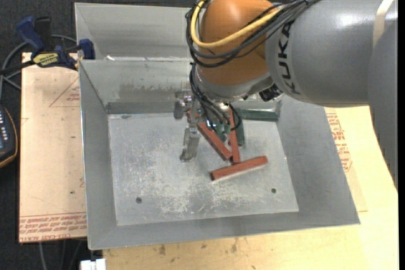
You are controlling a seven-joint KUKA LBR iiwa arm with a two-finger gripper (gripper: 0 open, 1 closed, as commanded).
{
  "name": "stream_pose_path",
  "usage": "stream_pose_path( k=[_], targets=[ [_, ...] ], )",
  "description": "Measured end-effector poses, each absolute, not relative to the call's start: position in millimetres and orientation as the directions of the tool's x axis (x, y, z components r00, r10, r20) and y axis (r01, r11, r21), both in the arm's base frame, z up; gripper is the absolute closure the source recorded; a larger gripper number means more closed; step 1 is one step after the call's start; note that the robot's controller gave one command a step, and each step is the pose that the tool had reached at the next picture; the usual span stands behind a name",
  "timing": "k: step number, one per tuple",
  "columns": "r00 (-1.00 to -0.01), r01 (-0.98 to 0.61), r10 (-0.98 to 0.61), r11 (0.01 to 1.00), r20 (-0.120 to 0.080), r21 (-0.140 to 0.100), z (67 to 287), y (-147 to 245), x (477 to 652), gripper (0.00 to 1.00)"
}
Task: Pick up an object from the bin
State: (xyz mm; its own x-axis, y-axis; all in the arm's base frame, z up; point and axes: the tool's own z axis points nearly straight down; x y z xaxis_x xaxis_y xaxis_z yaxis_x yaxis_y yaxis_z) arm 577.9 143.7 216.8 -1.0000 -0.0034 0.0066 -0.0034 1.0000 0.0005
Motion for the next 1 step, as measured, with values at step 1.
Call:
stream_pose_path(
  k=[1],
  targets=[
    [-0.975,0.222,0.222,0.975,0.001,-0.002,182.0,59.1,591.8,0.0]
  ],
)
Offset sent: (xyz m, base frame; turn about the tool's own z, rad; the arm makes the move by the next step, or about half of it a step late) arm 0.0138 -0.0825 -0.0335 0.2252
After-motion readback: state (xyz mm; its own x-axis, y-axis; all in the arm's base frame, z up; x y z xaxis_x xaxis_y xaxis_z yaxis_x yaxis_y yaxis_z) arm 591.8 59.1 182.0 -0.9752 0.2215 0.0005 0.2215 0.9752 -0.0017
